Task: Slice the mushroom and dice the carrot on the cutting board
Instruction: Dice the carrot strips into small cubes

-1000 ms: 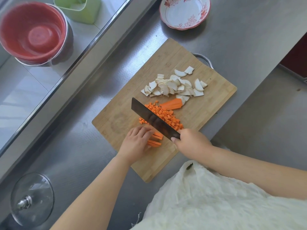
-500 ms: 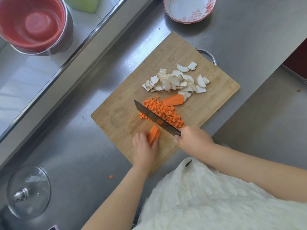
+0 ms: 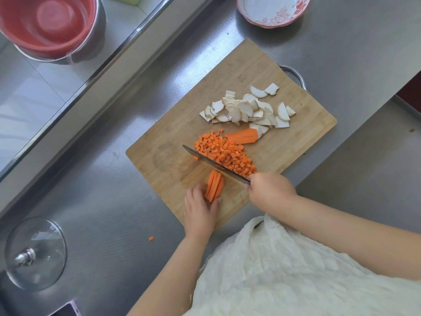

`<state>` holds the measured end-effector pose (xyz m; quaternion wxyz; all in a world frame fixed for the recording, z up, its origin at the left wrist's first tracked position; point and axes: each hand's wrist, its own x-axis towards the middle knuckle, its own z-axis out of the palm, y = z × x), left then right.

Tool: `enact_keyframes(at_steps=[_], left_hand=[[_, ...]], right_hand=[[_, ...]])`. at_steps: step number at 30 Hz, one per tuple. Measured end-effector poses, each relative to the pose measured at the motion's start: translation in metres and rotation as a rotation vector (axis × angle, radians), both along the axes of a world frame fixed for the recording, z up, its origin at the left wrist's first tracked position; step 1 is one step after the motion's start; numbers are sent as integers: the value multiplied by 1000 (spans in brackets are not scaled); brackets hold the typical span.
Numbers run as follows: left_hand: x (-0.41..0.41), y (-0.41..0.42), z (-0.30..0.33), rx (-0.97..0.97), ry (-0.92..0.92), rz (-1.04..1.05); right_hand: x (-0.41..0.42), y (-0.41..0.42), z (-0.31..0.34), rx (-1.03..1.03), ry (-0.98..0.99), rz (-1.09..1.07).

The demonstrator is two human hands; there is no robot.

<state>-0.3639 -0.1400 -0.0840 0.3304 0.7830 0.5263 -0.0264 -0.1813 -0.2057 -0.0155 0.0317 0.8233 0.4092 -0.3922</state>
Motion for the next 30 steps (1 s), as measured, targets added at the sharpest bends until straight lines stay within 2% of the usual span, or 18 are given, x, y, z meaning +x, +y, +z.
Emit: enact_keyframes(at_steps=[14, 17, 20, 22, 30], left_hand=[[3, 2, -9, 141, -61, -105], [5, 5, -10, 204, -131, -95], [8, 11, -13, 338, -206, -250], [10, 14, -16, 371, -195, -328], [15, 20, -22, 407, -213, -276]], right_hand=[[-2, 3, -6, -21, 20, 43], [-1, 3, -5, -18, 43, 21], [0, 0, -1, 16, 45, 6], [0, -2, 2, 41, 31, 16], [-7, -8, 8, -22, 1, 149]])
